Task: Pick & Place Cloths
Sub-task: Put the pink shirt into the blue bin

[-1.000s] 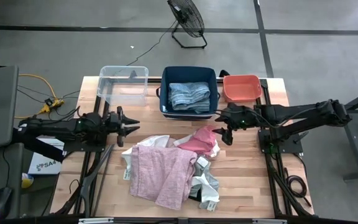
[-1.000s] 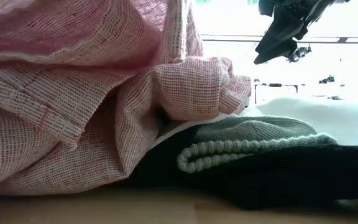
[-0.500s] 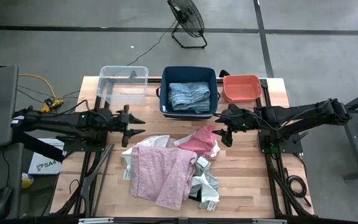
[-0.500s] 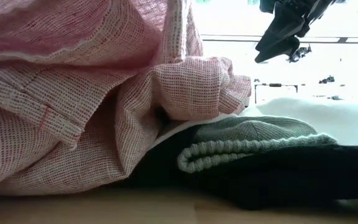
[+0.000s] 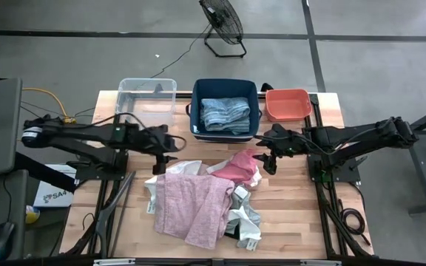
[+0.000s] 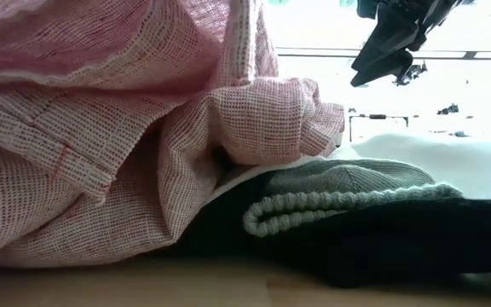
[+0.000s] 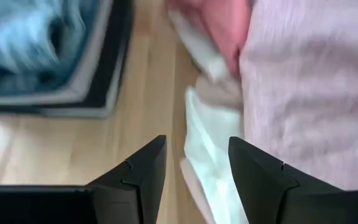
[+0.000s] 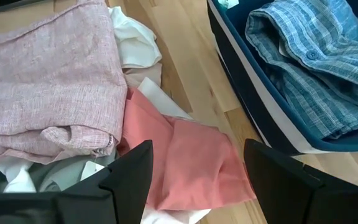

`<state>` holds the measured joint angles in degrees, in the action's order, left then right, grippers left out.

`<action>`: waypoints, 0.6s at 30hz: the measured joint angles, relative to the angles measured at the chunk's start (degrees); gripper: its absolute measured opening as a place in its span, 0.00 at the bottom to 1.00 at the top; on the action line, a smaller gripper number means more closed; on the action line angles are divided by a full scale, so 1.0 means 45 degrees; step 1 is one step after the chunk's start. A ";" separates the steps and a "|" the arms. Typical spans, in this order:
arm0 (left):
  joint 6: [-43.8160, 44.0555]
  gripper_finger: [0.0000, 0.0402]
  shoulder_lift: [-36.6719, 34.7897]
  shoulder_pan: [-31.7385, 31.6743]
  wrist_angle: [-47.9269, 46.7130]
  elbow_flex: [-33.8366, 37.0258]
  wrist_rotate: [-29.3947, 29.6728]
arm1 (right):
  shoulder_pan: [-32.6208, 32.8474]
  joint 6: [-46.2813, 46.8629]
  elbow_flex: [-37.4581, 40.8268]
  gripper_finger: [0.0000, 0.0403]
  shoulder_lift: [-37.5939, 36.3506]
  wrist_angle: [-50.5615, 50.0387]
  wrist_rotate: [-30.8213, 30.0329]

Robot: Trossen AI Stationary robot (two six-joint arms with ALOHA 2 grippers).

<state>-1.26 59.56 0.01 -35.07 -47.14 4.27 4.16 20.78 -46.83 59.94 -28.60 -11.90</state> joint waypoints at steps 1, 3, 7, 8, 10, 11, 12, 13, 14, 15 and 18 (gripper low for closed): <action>-0.0009 0.43 0.0422 0.0000 -0.0280 -0.0173 -0.0172 | 0.0000 0.0000 0.0000 0.60 0.0000 -0.0009 0.0000; -0.0083 0.43 0.1185 0.0000 -0.0676 -0.0370 -0.0452 | 0.0000 0.0000 0.0000 0.60 0.0000 -0.0010 0.0000; -0.0909 0.43 0.2474 0.0000 -0.0545 -0.0441 -0.0566 | 0.0000 -0.0001 0.0000 0.60 0.0000 -0.0015 0.0002; -0.1057 0.43 0.2688 0.0000 -0.0554 -0.0441 -0.0605 | 0.0000 0.0000 -0.0005 0.60 0.0000 -0.0027 0.0005; -0.1326 0.46 0.3014 0.0000 -0.0501 -0.0441 -0.0950 | 0.0000 0.0000 -0.0005 0.60 0.0000 -0.0077 0.0005; -0.1408 0.47 0.3106 0.0000 -0.0501 -0.0441 -0.1145 | 0.0000 0.0000 -0.0005 0.60 0.0000 -0.0078 0.0005; -0.1440 0.50 0.3153 0.0000 -0.0506 -0.0441 -0.1307 | 0.0000 0.0000 -0.0005 0.60 0.0000 -0.0078 0.0005; -0.1446 0.53 0.3159 0.0000 -0.0480 -0.0441 -0.1541 | 0.0000 -0.0003 -0.0005 0.60 0.0000 -0.0078 0.0005; -0.1449 0.56 0.3157 0.0005 -0.0431 -0.0441 -0.1844 | 0.0000 -0.0002 -0.0005 0.60 0.0000 -0.0078 0.0005; -0.1453 0.59 0.3154 0.0005 -0.0388 -0.0441 -0.2166 | 0.0000 0.0000 -0.0005 0.60 0.0000 -0.0078 0.0005; -0.1456 0.69 0.3154 0.0209 -0.0326 -0.0441 -0.2851 | 0.0000 0.0052 -0.0005 0.60 0.0000 -0.0078 0.0003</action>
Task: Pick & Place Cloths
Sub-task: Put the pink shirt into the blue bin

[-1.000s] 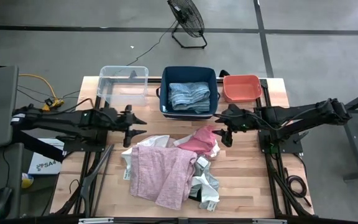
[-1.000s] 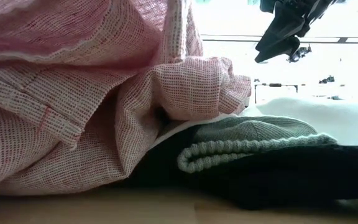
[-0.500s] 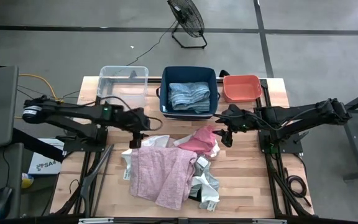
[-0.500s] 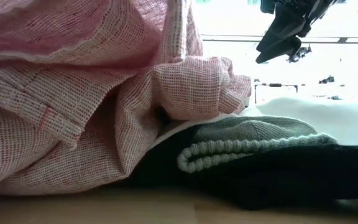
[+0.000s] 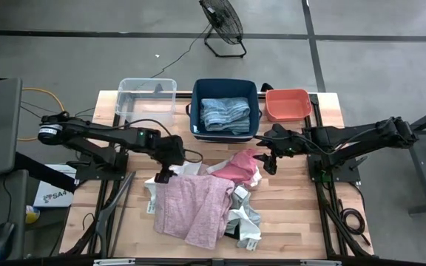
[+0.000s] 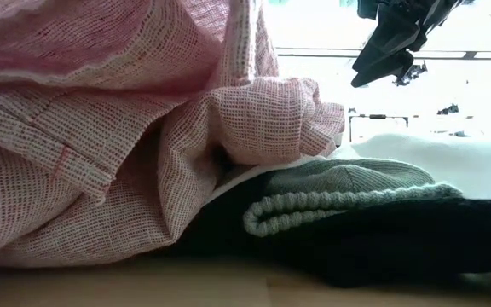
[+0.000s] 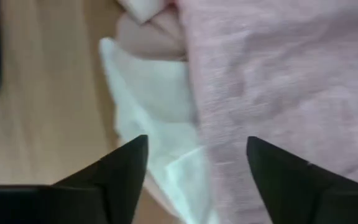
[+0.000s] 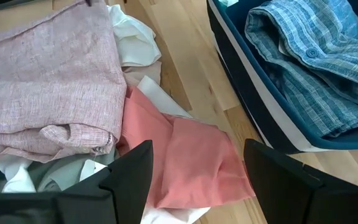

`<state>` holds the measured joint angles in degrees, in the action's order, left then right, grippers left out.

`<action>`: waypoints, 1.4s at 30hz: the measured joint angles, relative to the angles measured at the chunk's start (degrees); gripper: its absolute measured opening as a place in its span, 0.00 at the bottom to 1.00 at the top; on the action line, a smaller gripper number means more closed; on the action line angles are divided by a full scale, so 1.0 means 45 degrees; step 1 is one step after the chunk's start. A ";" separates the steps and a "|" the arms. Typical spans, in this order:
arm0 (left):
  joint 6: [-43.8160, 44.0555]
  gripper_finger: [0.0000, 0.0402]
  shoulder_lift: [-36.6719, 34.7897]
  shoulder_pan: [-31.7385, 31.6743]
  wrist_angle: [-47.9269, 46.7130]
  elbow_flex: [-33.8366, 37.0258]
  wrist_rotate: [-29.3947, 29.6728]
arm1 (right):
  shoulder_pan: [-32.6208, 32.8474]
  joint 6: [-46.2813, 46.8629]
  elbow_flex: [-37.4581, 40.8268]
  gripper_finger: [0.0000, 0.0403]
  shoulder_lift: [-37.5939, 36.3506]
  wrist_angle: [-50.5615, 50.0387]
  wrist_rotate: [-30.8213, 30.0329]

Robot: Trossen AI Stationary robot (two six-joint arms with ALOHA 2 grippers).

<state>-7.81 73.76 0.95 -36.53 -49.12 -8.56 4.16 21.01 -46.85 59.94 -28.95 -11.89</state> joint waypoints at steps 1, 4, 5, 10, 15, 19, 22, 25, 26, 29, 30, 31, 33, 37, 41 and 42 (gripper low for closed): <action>-0.0074 0.72 0.0000 0.0187 0.0010 0.0000 0.0004 | 0.0000 0.0046 0.0000 0.60 0.0000 0.0000 0.0002; -0.1038 0.76 0.0133 0.1131 0.0276 0.0000 0.0118 | 0.0000 0.0086 0.0000 0.60 0.0000 0.0000 0.0002; -0.1448 0.76 0.0205 0.1476 0.0519 0.0000 0.0262 | 0.0000 0.0089 0.0000 0.60 0.0000 0.0004 0.0002; -0.2662 0.76 0.0199 0.3157 0.1807 -0.0005 0.1462 | 0.0000 0.0323 0.0000 0.60 0.0005 -0.0002 0.0014; -0.1899 0.75 0.0218 0.4070 0.2289 -0.0005 0.2557 | 0.0080 0.0612 0.0000 0.60 0.0005 -0.0068 0.0051; -0.1456 0.75 0.0785 0.4678 0.2270 -0.0005 0.2927 | 0.0193 0.0662 0.0000 0.60 0.0005 -0.0068 0.0060; -0.1201 0.75 0.1437 0.5020 0.2466 -0.0005 0.3016 | 0.0392 0.0662 0.0000 0.60 0.0005 -0.0085 0.0078; -0.0969 0.75 0.2279 0.5223 0.2643 0.0000 0.3031 | 0.0629 0.0662 0.0000 0.60 0.0005 -0.0087 0.0099; -0.0797 0.75 0.2523 0.5245 0.2767 0.0000 0.3042 | 0.0713 0.0662 0.0000 0.60 0.0005 -0.0092 0.0099; 0.0136 0.75 0.3200 0.5219 0.2956 0.0000 0.3045 | 0.0954 0.0662 0.0000 0.60 0.0005 -0.0179 0.0102; 0.0489 0.75 0.3374 0.5217 0.2961 0.0000 0.3045 | 0.1025 0.0662 0.0000 0.60 0.0005 -0.0186 0.0102; 0.0830 0.75 0.3565 0.5210 0.3003 -0.0008 0.3055 | 0.1097 0.0660 0.0000 0.60 0.0005 -0.0193 0.0104; 0.1422 0.75 0.3859 0.5207 0.2967 -0.0010 0.3129 | 0.1227 0.0644 0.0000 0.60 0.0005 -0.0228 0.0104; 0.2260 0.68 0.4210 0.5212 0.2998 -0.0032 0.3304 | 0.1423 0.0615 0.0000 0.60 0.0005 -0.0230 0.0104; 0.3134 0.52 0.4499 0.5212 0.3046 -0.0058 0.3376 | 0.1568 0.0614 0.0000 0.60 0.0005 -0.0273 0.0104; 0.3419 0.47 0.4595 0.5212 0.3099 -0.0058 0.3400 | 0.1602 0.0614 0.0000 0.60 0.0005 -0.0272 0.0104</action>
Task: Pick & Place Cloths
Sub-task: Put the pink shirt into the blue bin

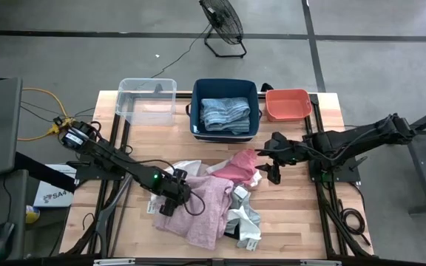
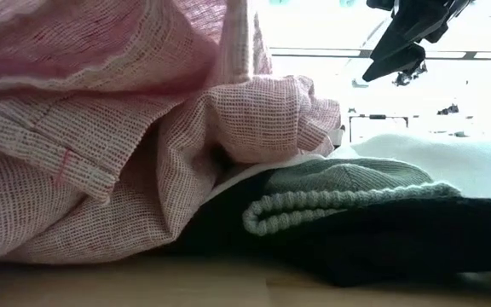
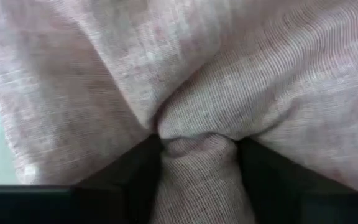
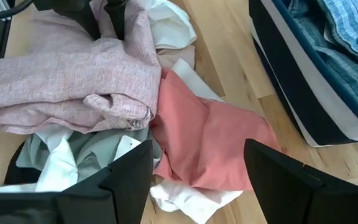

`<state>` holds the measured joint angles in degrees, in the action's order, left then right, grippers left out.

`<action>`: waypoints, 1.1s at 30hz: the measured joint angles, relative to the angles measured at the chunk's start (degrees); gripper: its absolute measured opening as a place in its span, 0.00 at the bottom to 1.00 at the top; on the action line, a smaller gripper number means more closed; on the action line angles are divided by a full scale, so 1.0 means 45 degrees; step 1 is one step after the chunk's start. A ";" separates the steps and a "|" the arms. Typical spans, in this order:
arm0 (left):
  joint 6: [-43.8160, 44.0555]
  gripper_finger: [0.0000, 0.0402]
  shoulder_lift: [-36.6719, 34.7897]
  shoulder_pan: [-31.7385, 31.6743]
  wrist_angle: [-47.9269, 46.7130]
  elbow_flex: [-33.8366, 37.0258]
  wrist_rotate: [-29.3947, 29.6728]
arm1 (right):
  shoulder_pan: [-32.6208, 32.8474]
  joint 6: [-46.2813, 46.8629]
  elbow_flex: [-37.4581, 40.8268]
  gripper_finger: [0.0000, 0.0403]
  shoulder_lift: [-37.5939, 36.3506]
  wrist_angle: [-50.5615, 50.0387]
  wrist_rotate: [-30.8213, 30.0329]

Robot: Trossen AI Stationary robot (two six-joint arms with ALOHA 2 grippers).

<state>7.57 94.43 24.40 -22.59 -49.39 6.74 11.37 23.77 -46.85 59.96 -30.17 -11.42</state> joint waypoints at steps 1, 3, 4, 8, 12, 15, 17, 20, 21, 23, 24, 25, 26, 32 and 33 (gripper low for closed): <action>0.0378 0.42 0.0059 0.0000 0.0068 0.0000 0.0014 | 0.0048 0.0000 0.0000 0.60 0.0000 -0.0002 -0.0004; 0.1086 0.31 0.0111 0.0000 0.0162 0.0008 0.0015 | 0.0142 0.0000 0.0000 0.60 0.0000 -0.0005 -0.0022; 0.1409 0.25 0.0112 0.0000 0.0208 0.0015 0.0012 | 0.0185 -0.0003 0.0000 0.60 0.0000 -0.0005 -0.0022; 0.2063 0.06 -0.0107 -0.0003 0.0471 0.0043 -0.0155 | 0.0271 -0.0005 0.0000 0.60 0.0000 -0.0010 -0.0024; 0.2290 0.06 -0.0471 -0.0005 0.0284 -0.0415 -0.0336 | 0.0268 -0.0010 0.0000 0.60 0.0000 -0.0010 -0.0043; 0.2091 0.06 -0.0837 0.0008 -0.0596 -0.1611 -0.0470 | 0.0268 -0.0010 0.0000 0.60 0.0000 -0.0015 -0.0043; 0.1836 0.06 -0.0898 0.0010 -0.1574 -0.2628 -0.0463 | 0.0263 -0.0010 0.0000 0.60 0.0000 -0.0015 -0.0043; 0.1569 0.06 -0.0894 0.0005 -0.3153 -0.4256 -0.0363 | 0.0263 -0.0010 0.0000 0.60 0.0000 -0.0015 -0.0043; 0.1505 0.06 -0.0903 0.0005 -0.3552 -0.4797 -0.0235 | 0.0263 -0.0010 0.0000 0.60 0.0000 -0.0015 -0.0048; 0.1376 0.06 -0.0908 0.0005 -0.4629 -0.5810 0.0232 | 0.0263 -0.0010 0.0000 0.60 0.0000 -0.0010 -0.0048; 0.1335 0.06 -0.0908 0.0005 -0.5224 -0.6296 0.0485 | 0.0263 -0.0010 0.0000 0.60 0.0000 -0.0012 -0.0048; 0.1286 0.06 -0.0908 0.0005 -0.5803 -0.6810 0.0829 | 0.0263 -0.0010 0.0000 0.60 0.0000 -0.0011 -0.0048; 0.1245 0.06 -0.0908 0.0010 -0.6331 -0.7317 0.1241 | 0.0263 -0.0010 0.0000 0.60 0.0000 -0.0015 -0.0048; 0.0071 0.06 -0.0908 -0.0014 -0.8435 -1.0158 0.4357 | 0.0321 -0.0001 0.0000 0.60 0.0000 -0.0011 -0.0565; -0.0232 0.06 -0.0916 -0.0061 -0.8537 -1.0556 0.5011 | 0.0321 0.0005 0.0000 0.60 -0.0002 -0.0010 -0.0729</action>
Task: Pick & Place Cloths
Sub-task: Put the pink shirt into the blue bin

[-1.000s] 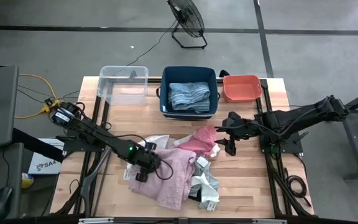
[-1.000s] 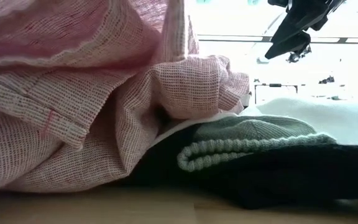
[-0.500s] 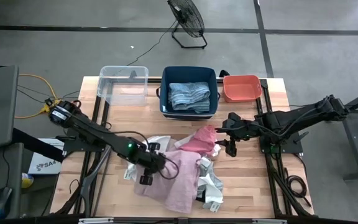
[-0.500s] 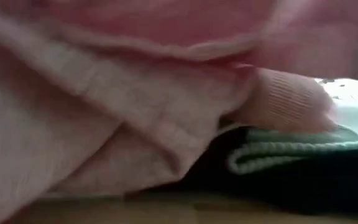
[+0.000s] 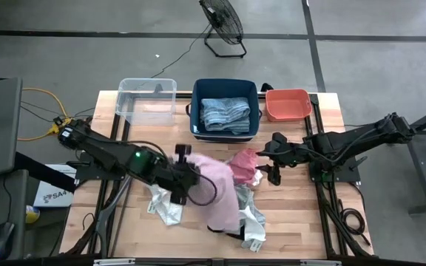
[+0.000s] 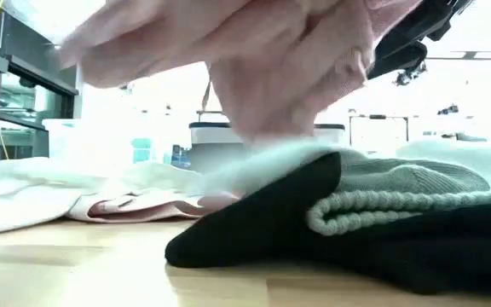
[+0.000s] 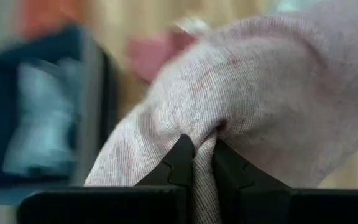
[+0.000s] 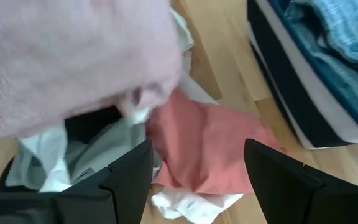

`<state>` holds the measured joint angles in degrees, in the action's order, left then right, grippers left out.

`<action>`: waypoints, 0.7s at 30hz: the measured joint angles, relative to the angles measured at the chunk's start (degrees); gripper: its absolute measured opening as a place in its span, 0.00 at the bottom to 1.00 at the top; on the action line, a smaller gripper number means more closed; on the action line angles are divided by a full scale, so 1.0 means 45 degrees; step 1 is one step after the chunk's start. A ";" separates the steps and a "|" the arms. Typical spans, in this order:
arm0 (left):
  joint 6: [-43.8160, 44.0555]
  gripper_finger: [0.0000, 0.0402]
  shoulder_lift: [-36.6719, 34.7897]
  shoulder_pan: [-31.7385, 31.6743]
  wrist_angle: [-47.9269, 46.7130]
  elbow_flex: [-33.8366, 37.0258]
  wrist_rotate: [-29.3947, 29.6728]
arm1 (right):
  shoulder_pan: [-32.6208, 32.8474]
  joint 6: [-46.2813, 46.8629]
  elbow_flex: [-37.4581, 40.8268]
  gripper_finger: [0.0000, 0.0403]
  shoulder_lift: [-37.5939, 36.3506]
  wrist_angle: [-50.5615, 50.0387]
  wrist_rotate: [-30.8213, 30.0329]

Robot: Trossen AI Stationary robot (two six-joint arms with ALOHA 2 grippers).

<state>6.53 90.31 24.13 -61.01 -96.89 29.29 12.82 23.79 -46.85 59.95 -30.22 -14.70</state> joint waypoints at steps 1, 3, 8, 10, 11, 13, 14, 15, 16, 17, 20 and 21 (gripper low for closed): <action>-0.0323 0.06 -0.0010 -0.0081 -0.0094 -0.0401 0.0569 | -0.0005 0.0000 0.0000 0.60 -0.0004 0.0000 -0.0125; -0.0898 0.06 -0.0012 -0.0233 -0.0129 -0.1101 0.1512 | -0.0010 -0.0009 0.0000 0.60 -0.0008 0.0000 -0.0254; -0.2217 0.06 -0.0029 -0.0987 -0.0016 -0.2573 0.3627 | -0.0010 0.0007 0.0000 0.60 -0.0008 0.0002 -0.0774; -0.2867 0.06 -0.0036 -0.1493 0.0195 -0.2889 0.3979 | -0.0010 -0.0001 0.0000 0.60 -0.0008 0.0002 -0.1043; -0.3233 0.06 -0.0036 -0.1776 0.0312 -0.3021 0.3995 | -0.0010 -0.0013 0.0000 0.60 -0.0008 0.0004 -0.1214; -0.3841 0.06 -0.0036 -0.2427 0.0473 -0.3196 0.3992 | -0.0010 -0.0070 0.0000 0.60 -0.0008 0.0005 -0.1590; -0.4132 0.06 -0.0036 -0.2769 0.0595 -0.3224 0.3987 | -0.0010 -0.0176 0.0000 0.60 -0.0022 0.0004 -0.1749; -0.4411 0.06 -0.0036 -0.3132 0.0743 -0.3228 0.3951 | -0.0010 -0.0232 0.0000 0.60 -0.0065 0.0000 -0.1890; -0.4650 0.06 -0.0036 -0.3518 0.0829 -0.3228 0.3886 | -0.0010 -0.0287 0.0000 0.60 -0.0115 0.0005 -0.2066; -0.4878 0.06 -0.0036 -0.3914 0.0858 -0.3228 0.3708 | -0.0010 -0.0299 0.0000 0.60 -0.0186 0.0005 -0.2250; -0.5397 0.06 0.0087 -0.5135 0.1180 -0.3232 0.2782 | -0.0010 -0.0345 0.0000 0.60 -0.0557 0.0005 -0.2756; -0.5499 0.06 0.0139 -0.5523 0.1337 -0.3233 0.2452 | -0.0010 -0.0347 0.0000 0.60 -0.0713 0.0010 -0.2912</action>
<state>-18.21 90.93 -0.72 -54.99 -111.44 40.33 12.78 22.23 -46.85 56.75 -30.17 -27.81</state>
